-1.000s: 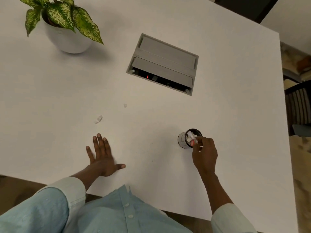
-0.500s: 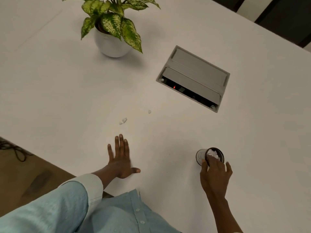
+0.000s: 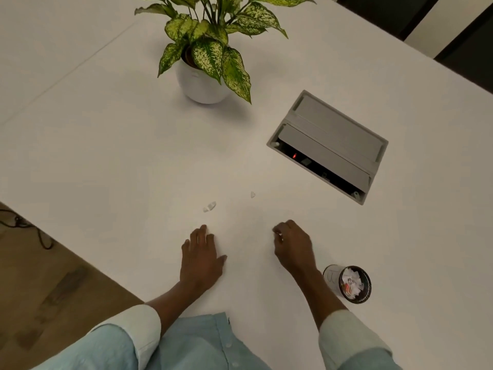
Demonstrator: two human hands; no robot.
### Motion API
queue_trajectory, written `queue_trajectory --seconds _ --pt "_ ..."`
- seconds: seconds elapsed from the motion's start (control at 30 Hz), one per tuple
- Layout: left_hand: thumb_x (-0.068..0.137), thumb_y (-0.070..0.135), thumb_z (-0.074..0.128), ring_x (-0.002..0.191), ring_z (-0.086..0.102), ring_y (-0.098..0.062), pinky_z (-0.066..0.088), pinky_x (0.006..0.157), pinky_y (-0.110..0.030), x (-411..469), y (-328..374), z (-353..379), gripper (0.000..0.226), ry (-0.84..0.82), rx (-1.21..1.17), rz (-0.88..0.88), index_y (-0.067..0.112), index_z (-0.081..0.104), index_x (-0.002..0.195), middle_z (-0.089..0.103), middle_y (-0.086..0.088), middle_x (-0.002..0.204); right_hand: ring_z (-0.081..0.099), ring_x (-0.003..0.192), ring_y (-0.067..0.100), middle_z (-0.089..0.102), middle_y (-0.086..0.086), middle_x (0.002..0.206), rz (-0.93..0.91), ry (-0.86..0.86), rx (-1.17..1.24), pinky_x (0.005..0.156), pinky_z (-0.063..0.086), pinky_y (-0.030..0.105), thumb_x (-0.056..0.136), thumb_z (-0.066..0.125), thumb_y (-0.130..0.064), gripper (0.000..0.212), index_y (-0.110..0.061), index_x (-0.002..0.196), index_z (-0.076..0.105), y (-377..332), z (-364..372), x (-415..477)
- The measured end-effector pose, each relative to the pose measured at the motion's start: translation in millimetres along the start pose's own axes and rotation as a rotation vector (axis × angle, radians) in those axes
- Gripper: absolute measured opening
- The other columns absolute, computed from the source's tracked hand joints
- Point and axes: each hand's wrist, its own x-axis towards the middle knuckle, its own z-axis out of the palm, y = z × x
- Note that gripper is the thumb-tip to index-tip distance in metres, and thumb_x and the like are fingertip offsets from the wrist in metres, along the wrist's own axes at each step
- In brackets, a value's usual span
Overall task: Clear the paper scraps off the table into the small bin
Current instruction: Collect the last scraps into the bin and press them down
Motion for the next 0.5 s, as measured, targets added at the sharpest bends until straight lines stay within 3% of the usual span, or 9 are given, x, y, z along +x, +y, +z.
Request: queue_trajectory --seconds 0.07,0.17,0.3,0.5 --pt "0.092 0.043 0.068 0.135 0.041 -0.033 0.047 0.102 -0.047 17.4 0.4 -18.0 0.063 0.072 -0.067 -0.032 0.006 0.047 0.139 0.042 -0.012 0.149 0.064 0.086 0.027 0.063 0.002 0.099 -0.010 -0.057 -0.004 0.070 0.053 0.035 0.090 0.059 -0.011 0.017 -0.016 0.103 0.069 -11.0 9.0 27.7" --pt "0.087 0.030 0.075 0.111 0.056 -0.033 0.056 0.079 -0.047 46.1 -3.2 -44.7 0.056 0.128 -0.166 -0.155 0.008 0.045 0.129 0.049 -0.010 0.123 0.064 0.092 0.029 0.063 0.006 0.107 -0.048 -0.095 -0.003 0.075 0.053 0.037 0.091 0.058 -0.011 0.027 -0.015 0.117 0.065 -25.6 16.6 63.0" --pt "0.087 0.020 0.075 0.112 0.054 -0.034 0.057 0.075 -0.049 80.1 -10.8 -65.9 0.053 0.157 -0.218 -0.146 0.006 0.044 0.128 0.047 -0.012 0.124 0.057 0.103 0.028 0.056 0.010 0.115 -0.118 -0.092 -0.040 0.076 0.050 0.038 0.090 0.060 -0.003 0.040 -0.012 0.129 0.057 -39.0 22.4 100.0" --pt "0.088 0.007 0.067 0.105 0.051 -0.028 0.058 0.069 -0.045 99.7 -4.7 -68.8 0.040 0.098 -0.143 -0.019 0.009 0.048 0.123 0.044 -0.008 0.119 0.051 0.111 0.030 0.052 0.012 0.121 -0.195 -0.165 -0.186 0.074 0.056 0.040 0.085 0.055 0.010 0.039 -0.006 0.120 0.059 -56.7 29.8 128.6"
